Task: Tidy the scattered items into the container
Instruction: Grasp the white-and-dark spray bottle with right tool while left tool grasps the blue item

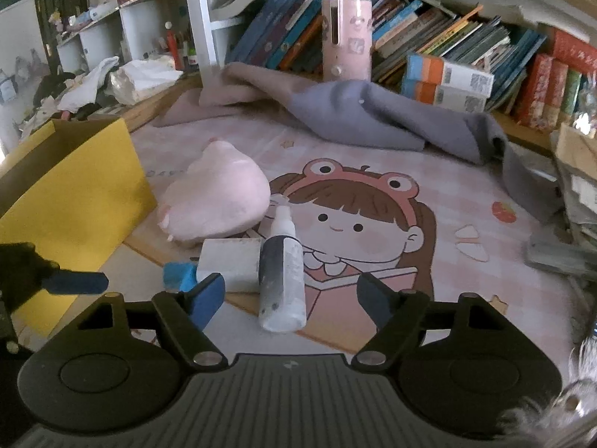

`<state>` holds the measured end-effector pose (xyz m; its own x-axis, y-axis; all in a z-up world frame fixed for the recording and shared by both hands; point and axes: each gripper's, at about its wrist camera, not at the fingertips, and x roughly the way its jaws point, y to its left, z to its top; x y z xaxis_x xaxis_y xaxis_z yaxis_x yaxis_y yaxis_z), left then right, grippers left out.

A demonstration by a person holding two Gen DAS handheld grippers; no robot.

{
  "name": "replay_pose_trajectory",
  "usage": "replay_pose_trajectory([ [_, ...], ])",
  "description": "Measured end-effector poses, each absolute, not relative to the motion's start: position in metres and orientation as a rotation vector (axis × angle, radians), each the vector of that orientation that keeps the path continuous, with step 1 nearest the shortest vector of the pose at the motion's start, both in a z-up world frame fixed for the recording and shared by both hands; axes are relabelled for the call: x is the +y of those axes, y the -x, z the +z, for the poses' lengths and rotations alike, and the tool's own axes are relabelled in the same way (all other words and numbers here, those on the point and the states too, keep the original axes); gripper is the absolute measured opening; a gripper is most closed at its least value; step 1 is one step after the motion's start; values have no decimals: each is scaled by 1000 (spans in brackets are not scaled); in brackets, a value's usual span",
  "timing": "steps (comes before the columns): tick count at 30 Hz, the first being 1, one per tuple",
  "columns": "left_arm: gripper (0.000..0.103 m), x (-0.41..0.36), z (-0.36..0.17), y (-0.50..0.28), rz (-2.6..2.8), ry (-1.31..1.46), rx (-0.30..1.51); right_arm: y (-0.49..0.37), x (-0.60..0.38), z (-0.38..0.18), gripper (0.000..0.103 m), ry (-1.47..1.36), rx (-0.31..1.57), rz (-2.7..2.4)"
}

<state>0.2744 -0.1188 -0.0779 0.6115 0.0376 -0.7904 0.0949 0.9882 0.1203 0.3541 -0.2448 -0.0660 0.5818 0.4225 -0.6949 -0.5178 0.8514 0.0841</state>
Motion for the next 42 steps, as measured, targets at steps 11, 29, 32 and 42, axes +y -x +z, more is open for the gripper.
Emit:
replay_pose_trajectory([
  [11,69,-115,-86,-287,12,-120,932,-379,-239,-88,52,126,840,551],
  [29,51,-108,-94,-309,45,-52,929,-380,-242,-90,35,135,853,581],
  [32,49,-106,-97,-314,64,-38,935,-385,-233,-94,36,173,852,594],
  [42,41,-97,-101,-317,72,9,935,-396,-228,-103,31,189,858,590],
])
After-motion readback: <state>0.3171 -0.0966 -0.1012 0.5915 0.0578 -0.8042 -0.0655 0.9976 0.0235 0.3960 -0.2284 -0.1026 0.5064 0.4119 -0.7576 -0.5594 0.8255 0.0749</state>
